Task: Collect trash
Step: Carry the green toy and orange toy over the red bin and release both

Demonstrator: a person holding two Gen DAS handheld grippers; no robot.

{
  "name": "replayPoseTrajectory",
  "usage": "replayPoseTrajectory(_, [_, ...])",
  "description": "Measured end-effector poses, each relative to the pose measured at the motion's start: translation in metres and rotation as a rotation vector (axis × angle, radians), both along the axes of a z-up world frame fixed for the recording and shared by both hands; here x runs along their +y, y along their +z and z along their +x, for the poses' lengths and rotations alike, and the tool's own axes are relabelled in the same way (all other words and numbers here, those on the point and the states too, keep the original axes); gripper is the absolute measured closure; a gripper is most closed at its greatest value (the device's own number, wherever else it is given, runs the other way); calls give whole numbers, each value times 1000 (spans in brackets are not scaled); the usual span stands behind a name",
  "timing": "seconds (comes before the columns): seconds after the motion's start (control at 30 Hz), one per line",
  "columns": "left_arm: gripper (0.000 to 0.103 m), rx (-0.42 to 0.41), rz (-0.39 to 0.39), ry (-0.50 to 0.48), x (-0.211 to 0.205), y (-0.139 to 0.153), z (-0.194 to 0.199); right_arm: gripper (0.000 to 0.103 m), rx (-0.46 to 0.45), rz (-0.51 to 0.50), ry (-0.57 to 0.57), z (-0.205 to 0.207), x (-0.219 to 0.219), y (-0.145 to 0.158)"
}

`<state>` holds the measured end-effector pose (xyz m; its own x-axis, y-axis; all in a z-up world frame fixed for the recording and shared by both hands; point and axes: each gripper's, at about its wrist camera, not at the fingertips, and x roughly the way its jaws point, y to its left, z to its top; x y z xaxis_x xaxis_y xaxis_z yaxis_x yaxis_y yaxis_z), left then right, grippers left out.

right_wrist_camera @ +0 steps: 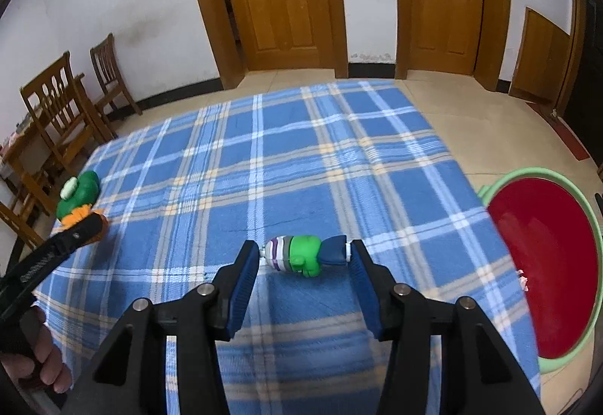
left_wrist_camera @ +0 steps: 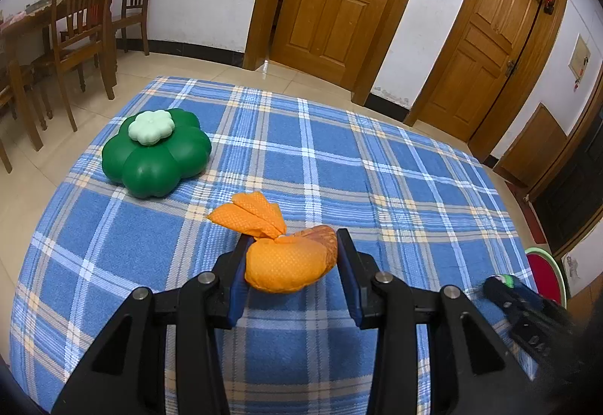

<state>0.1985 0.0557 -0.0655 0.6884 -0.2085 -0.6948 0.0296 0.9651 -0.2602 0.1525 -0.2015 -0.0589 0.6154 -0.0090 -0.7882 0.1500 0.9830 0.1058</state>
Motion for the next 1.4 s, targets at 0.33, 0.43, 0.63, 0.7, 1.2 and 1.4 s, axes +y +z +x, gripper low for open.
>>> replayPoseTrajectory(0.33, [61,1,14,-31,-11,0,0,51,-75,12,-60,-39,-30,32])
replayPoseTrajectory(0.43, [61,1,23,-46,-18,1,-1,51,-94,10,-89,-50,-43,40])
replayPoseTrajectory(0.63, [61,-9,33,-71,-28,10,-7,51,-122,12,-161,-69,-75,51])
replayPoseTrajectory(0.7, [61,-16,39,-81,-33,15,-10,51,-130,20,-187,-76,-86,53])
replayPoseTrajectory(1.2, [61,-50,58,-198,-88,47,-35,51,-163,68,-327,-117,-153,51])
replayPoseTrajectory(1.4, [61,-34,41,-268,-117,51,-43,51,-144,99,-386,-131,-183,35])
